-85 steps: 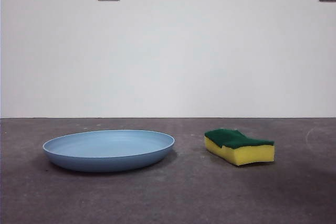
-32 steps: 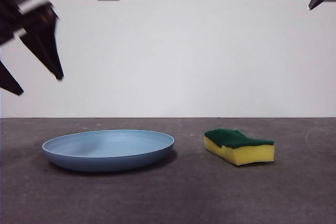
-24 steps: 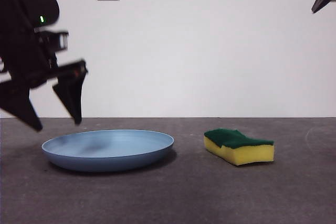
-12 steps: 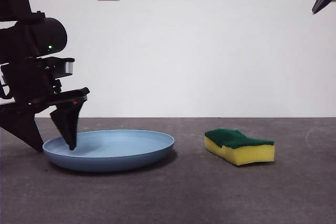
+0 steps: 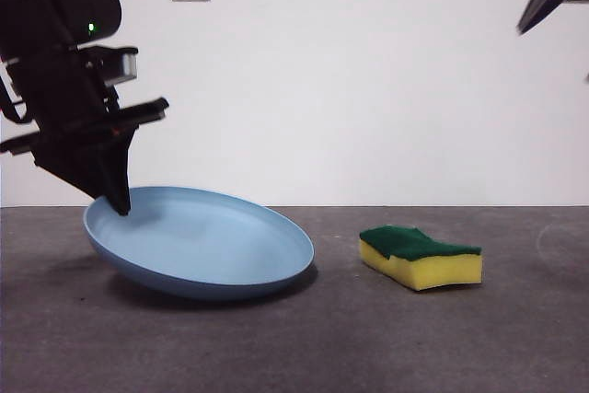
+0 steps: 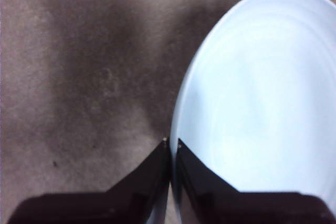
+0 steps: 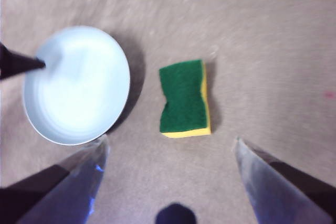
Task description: Pick up the plate,pick up the cloth,clean the plate with the cloth
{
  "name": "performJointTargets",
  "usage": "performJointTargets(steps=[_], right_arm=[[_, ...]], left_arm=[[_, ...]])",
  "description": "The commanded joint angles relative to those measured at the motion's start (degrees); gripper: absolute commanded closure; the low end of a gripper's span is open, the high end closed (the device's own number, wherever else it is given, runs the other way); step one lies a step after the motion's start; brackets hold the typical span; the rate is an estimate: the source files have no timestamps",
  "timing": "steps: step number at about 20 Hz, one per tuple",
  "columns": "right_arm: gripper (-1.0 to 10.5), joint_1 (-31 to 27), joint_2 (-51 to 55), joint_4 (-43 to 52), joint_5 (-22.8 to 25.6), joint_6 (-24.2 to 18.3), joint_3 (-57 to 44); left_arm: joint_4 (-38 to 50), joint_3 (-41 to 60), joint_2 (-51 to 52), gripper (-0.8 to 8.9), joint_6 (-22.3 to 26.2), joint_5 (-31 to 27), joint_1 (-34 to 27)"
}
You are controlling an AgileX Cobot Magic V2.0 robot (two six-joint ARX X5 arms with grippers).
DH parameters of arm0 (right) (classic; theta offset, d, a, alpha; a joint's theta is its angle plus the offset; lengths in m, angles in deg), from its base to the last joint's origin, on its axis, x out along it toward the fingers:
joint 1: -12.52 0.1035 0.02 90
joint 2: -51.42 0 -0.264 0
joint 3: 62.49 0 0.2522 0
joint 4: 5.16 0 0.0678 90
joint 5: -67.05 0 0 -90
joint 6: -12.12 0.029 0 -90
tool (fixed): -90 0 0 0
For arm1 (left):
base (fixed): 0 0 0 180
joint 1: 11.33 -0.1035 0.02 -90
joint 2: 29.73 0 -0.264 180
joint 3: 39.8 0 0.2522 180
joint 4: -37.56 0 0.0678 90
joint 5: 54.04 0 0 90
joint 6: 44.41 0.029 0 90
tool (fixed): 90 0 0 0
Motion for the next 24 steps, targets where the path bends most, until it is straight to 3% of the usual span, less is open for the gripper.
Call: performJointTargets(steps=[1,7,11,18,24], right_arm=[[5.4,4.52,-3.17,0.42,5.09,-1.25,1.11],[5.4,15.65,-17.31,0.42,16.46,-4.52,8.35],[5.4,18.51,-27.78,3.08,21.59,-7.19,12.68],[5.4,18.67,-41.44,10.71,21.70,-8.02,12.98],[5.4,18.69,-46.77,12.76,21.51,-8.00,12.98]], left_arm=[[-2.21,0.28,2.73,8.21,1.38,-0.37,0.57],[-5.20,0.28,10.10,8.21,2.32,-2.03,0.70],[-5.88,0.28,13.53,8.21,2.36,-3.41,0.70],[-7.26,0.28,13.73,8.21,2.36,-3.32,0.81],[-7.23,0.28,13.73,8.21,2.36,-3.32,0.81]])
